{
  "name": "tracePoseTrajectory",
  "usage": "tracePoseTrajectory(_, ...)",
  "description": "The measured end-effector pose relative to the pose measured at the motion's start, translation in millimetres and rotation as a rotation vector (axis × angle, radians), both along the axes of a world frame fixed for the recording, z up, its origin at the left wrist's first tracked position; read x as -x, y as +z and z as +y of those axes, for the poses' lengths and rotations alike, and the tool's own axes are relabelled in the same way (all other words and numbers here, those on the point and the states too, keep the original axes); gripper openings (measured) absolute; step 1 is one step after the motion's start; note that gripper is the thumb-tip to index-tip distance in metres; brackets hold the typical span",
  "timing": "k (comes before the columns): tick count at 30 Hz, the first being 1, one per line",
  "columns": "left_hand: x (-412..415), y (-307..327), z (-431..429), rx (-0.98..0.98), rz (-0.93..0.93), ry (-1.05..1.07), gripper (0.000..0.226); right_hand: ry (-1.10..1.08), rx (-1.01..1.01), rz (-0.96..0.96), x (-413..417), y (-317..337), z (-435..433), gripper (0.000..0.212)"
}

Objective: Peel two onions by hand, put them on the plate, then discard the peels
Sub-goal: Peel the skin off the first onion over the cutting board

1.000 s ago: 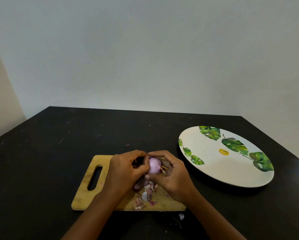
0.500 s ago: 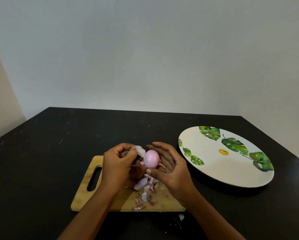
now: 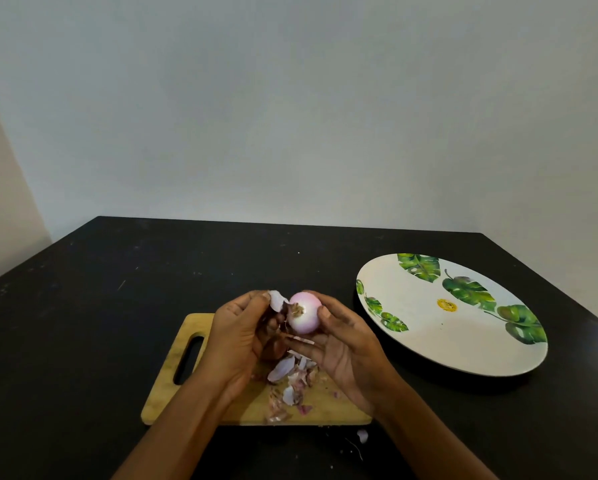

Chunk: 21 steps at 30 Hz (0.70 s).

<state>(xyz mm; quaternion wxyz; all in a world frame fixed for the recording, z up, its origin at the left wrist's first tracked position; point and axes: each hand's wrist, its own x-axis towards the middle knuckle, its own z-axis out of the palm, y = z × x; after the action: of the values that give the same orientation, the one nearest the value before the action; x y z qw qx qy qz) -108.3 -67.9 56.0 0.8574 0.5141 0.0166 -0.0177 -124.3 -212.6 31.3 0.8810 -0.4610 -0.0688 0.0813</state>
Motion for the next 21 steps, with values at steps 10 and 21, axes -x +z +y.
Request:
tracePoseTrajectory(10,0,-13,5,-0.794,-0.456,0.158,0.019,-0.075,-0.074,0.119,-1,4,-3,0.049)
tracePoseTrajectory(21,1,-20,0,-0.782,-0.635,0.081,0.036,-0.131,0.053,0.070,-4,0,-6,0.041)
